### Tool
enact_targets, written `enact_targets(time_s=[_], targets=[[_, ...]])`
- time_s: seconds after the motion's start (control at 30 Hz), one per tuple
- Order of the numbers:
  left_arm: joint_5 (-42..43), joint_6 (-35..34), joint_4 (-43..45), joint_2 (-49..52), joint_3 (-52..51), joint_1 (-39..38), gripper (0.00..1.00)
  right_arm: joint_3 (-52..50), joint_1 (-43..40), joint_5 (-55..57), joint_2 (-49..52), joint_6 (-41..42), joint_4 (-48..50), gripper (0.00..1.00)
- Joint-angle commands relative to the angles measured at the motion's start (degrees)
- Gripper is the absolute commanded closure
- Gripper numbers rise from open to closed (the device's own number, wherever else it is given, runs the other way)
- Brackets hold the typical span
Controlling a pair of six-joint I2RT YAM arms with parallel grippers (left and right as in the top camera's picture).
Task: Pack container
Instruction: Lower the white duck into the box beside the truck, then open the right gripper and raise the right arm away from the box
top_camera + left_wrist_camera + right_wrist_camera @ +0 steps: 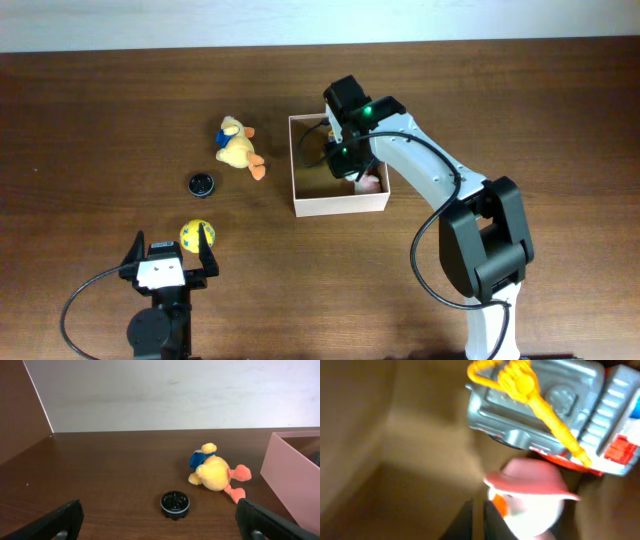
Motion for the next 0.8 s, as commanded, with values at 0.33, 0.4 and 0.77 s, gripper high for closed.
enact_targets(time_s=[0.33,0.4,0.77], targets=[[0.22,-0.59,0.17,-0.37,-0.5,0.13,0.01,18.93,-3.02,7.13,0.24,-1.95,-5.49,0.44],[0.22,-0.59,0.17,-0.37,-0.5,0.13,0.01,22.99,-4.79,12.31,0.24,-1.92,-9.03,0.31],[0.22,-0.59,0.17,-0.37,-0.5,0.13,0.01,33.97,-19.98,22.16,0.22,-1.97,-21.79,0.01]])
